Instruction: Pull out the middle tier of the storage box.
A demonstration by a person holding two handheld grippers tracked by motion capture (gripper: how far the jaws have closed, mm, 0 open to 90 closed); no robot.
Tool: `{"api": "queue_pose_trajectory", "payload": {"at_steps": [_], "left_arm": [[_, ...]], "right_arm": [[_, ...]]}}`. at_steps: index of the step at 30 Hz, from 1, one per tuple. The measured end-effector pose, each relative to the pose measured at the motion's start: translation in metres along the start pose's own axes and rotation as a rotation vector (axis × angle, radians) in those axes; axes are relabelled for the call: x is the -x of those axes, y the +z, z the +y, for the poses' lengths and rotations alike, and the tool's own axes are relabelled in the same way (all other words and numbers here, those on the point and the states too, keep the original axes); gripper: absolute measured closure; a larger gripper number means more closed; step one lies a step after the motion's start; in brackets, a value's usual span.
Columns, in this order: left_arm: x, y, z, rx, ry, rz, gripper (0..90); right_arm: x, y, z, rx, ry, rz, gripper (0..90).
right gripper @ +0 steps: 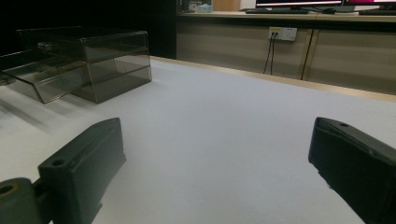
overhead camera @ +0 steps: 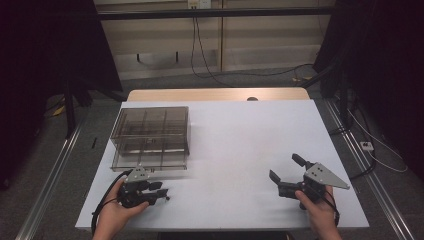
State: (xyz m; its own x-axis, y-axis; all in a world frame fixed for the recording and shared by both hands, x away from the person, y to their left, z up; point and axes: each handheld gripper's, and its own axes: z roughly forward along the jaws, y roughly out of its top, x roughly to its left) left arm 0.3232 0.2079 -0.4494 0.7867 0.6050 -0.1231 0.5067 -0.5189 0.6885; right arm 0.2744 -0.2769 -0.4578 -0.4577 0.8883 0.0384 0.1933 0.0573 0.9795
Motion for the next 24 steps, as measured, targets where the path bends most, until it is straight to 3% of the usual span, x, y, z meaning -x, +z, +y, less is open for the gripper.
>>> {"api": "queue_pose_trajectory", "payload": {"at_steps": [11, 24], "left_arm": [[0.0012, 0.0014, -0.0006, -0.013, -0.013, -0.011, 70.3], [0.0005, 0.0061, -0.0029, -0.056, 0.002, 0.015, 77.7]], "right_arm": [[0.0002, -0.0004, 0.0003, 0.001, 0.002, 0.000, 3.0], [0.0000, -0.0008, 0.0006, 0.004, -0.007, -0.001, 3.0]]}}
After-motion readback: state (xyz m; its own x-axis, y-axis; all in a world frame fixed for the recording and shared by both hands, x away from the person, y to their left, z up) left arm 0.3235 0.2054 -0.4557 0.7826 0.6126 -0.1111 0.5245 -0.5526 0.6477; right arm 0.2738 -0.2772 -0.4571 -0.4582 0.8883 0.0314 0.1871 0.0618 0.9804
